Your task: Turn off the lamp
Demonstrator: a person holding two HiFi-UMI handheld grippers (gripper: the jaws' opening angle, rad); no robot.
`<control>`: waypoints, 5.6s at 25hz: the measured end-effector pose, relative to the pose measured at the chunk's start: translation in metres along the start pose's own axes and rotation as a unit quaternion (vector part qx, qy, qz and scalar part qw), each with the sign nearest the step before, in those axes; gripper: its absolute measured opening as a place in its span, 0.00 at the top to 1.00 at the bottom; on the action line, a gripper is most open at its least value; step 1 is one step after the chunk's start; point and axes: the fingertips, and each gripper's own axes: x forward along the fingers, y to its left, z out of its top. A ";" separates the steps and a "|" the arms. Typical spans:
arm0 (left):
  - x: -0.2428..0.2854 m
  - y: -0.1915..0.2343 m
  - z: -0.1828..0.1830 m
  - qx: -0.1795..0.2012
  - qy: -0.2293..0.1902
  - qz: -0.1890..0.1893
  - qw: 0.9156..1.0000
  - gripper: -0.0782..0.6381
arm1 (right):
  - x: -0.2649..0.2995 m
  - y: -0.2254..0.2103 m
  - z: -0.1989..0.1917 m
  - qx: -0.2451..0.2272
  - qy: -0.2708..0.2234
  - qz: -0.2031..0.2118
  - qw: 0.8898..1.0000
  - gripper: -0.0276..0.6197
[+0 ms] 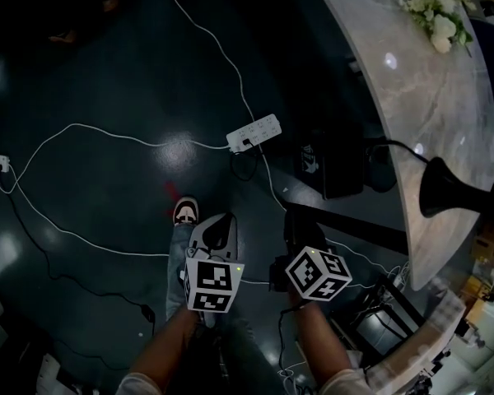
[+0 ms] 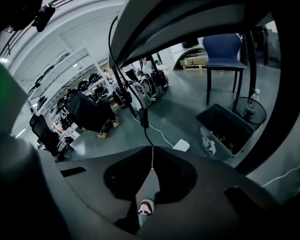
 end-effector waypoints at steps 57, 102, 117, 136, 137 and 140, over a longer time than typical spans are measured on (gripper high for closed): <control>0.053 0.061 0.024 -0.003 0.037 0.006 0.999 0.88 | 0.105 0.031 0.066 -0.082 0.006 0.050 0.995 0.75; 0.044 0.062 0.004 -0.002 0.048 0.001 0.999 0.88 | 0.086 0.039 0.058 -0.030 -0.011 0.075 0.997 0.84; 0.042 0.068 0.006 -0.001 0.048 0.004 0.999 0.88 | 0.091 0.041 0.054 -0.007 -0.003 0.079 0.997 0.83; 0.040 0.064 -0.002 0.003 0.051 0.003 0.999 0.88 | 0.076 0.036 0.041 -0.006 -0.004 0.064 0.998 0.82; 0.040 0.063 -0.003 0.003 0.051 0.004 0.999 0.88 | 0.076 0.034 0.039 -0.003 -0.005 0.064 0.998 0.82; 0.040 0.061 -0.007 0.004 0.052 0.004 0.999 0.88 | 0.076 0.027 0.028 0.013 0.002 0.063 0.998 0.84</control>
